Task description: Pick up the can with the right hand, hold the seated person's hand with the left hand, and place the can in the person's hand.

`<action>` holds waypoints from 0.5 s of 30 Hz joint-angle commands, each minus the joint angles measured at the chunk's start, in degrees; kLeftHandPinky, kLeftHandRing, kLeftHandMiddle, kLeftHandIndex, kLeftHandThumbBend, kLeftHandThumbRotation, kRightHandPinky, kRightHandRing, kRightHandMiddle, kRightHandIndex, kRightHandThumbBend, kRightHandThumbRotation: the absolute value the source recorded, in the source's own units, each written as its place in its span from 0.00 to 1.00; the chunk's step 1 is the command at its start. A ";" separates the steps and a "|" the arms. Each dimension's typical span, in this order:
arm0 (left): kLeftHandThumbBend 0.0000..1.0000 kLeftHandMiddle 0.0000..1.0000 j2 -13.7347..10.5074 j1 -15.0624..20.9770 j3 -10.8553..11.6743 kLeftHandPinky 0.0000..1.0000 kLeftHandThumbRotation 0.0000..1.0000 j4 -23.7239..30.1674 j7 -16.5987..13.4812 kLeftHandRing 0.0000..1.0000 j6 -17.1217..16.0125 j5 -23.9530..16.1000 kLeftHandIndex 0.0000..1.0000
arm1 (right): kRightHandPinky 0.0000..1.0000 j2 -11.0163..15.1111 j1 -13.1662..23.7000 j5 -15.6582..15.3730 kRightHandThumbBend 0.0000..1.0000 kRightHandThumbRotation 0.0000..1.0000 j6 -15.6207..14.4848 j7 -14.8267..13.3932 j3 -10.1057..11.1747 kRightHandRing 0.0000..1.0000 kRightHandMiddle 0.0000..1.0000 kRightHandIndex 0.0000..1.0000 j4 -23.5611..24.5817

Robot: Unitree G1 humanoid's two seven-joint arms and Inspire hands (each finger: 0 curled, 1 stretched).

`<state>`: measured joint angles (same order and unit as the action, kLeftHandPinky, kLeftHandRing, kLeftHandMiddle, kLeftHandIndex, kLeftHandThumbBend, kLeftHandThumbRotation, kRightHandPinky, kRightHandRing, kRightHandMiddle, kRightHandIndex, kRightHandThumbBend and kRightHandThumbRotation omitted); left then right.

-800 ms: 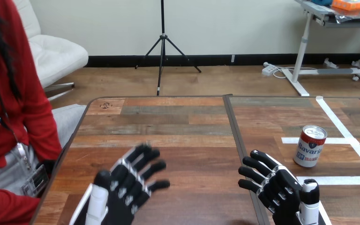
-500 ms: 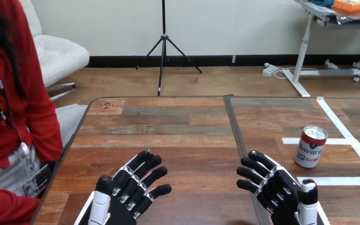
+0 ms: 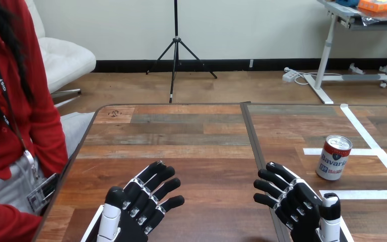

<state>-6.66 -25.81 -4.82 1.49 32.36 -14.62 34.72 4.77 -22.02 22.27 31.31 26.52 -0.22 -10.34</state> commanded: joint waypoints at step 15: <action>0.88 0.85 3.85 3.85 -0.02 0.79 0.79 1.55 -0.91 0.85 -1.98 -1.12 0.81 | 0.78 -1.52 2.78 0.38 0.93 0.97 -0.48 0.80 0.28 0.81 0.83 0.82 0.71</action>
<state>-6.66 -25.55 -5.54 1.49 31.82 -15.02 34.27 4.78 -22.02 22.28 30.81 26.98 -0.21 -10.34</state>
